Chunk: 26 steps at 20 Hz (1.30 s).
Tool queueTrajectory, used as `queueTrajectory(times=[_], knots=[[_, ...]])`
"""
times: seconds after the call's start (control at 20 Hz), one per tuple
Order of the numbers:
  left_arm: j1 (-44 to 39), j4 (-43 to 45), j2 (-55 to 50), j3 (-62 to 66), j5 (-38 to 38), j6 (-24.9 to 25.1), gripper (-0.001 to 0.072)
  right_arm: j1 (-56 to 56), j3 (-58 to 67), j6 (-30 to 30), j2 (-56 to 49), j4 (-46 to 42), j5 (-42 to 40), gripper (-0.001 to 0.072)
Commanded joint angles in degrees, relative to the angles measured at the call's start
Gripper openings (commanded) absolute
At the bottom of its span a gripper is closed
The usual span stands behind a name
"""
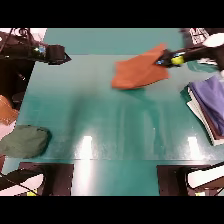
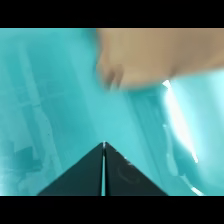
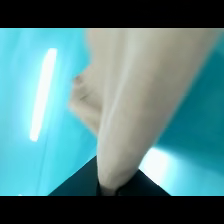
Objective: Fold the shirts.
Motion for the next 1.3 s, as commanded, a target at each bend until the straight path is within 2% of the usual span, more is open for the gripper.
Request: queueTrajectory(times=[0.0,0.15,0.35,0.45,0.7,0.9,1.0,1.25], knots=[[-2.1,0.0,-0.02,0.0,0.87,-0.09,0.0025,-15.3,0.07,2.8,4.42,-1.86,2.25,0.0019],[-2.1,0.0,-0.02,0.0,0.87,-0.15,0.0025,-25.38,0.07,4.76,4.63,-1.68,2.67,0.0019],[-2.1,0.0,-0.02,0.0,1.29,-0.52,0.0025,-31.34,0.17,4.7,4.74,1.05,2.73,0.0019],[-2.1,0.0,-0.02,0.0,1.95,-0.55,0.0025,-32.85,2.36,4.44,4.79,4.85,2.82,0.0019],[-2.1,0.02,-0.02,0.0,2.25,-0.48,0.0025,-32.96,14.43,4.87,5.22,4.09,7.63,0.0019],[-2.1,0.09,-0.02,0.0,2.12,-0.35,0.0025,-35.6,7.8,5.14,11.32,3.98,8.07,0.0019],[-2.1,0.09,-0.02,0.0,2.12,-0.02,0.0025,-38.25,1.95,5.11,15.3,0.59,8.96,0.0019],[-2.1,0.17,-0.02,0.0,2.25,0.11,0.0025,-44.81,-12.26,5.09,23.3,-15.54,12.5,0.002]])
